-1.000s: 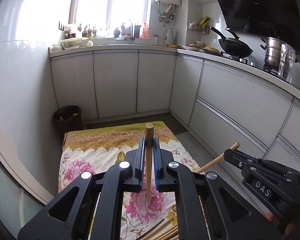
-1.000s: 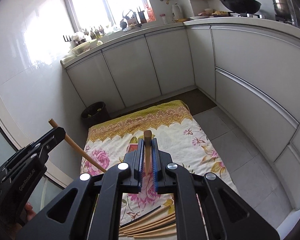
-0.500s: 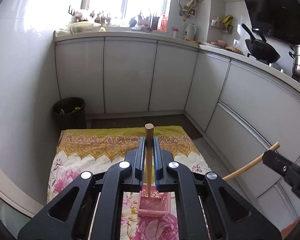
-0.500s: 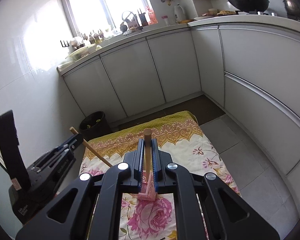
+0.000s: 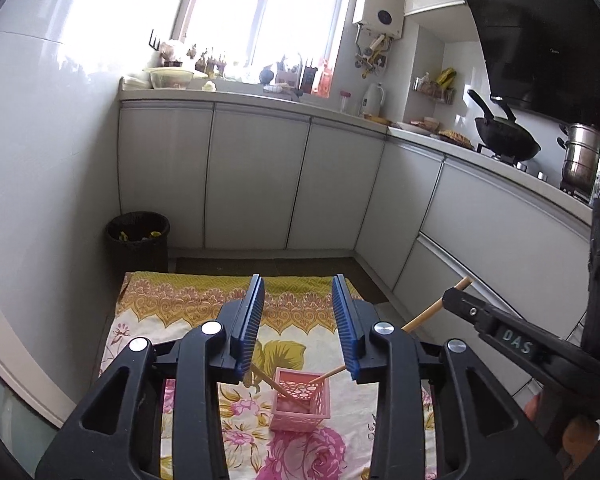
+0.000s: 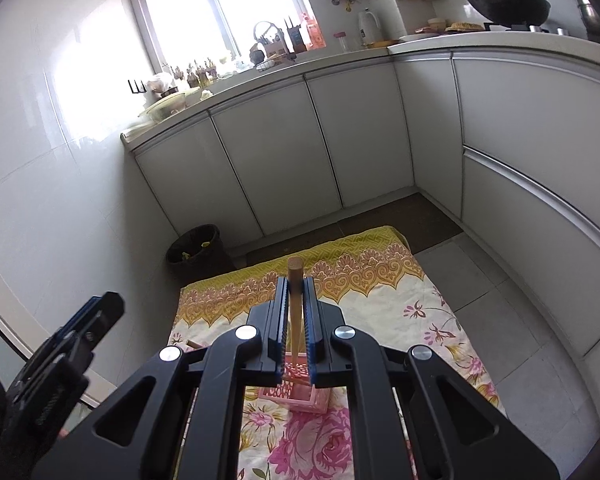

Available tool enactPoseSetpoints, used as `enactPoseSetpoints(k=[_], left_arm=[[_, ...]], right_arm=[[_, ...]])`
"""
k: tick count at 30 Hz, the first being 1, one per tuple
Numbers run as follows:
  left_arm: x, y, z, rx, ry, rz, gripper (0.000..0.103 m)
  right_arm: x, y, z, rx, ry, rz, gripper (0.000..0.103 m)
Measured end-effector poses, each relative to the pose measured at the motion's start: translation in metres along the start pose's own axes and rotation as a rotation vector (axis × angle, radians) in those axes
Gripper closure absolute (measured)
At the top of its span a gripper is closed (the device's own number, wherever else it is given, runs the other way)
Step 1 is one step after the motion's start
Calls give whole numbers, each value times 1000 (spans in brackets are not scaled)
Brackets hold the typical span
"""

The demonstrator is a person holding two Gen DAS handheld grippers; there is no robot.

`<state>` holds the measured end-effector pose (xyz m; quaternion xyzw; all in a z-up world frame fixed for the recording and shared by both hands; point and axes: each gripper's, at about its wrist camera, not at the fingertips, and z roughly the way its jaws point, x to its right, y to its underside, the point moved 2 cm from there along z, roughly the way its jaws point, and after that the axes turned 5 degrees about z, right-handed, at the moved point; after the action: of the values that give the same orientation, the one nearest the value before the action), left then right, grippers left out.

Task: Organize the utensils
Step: 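Open the left gripper to drop its chopstick into the cup while the right gripper releases its own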

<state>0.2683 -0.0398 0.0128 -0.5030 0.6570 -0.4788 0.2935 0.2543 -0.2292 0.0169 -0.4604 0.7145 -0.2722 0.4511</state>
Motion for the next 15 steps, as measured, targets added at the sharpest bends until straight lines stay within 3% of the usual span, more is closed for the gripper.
enactPoseSetpoints(k=[8, 15], left_arm=[[-14, -4, -35, 48, -15, -21, 68], [-22, 4, -37, 22, -24, -24, 67]], right_arm=[[-7, 11, 28, -28, 23, -5, 95], [-3, 37, 64, -104, 53, -6, 90]])
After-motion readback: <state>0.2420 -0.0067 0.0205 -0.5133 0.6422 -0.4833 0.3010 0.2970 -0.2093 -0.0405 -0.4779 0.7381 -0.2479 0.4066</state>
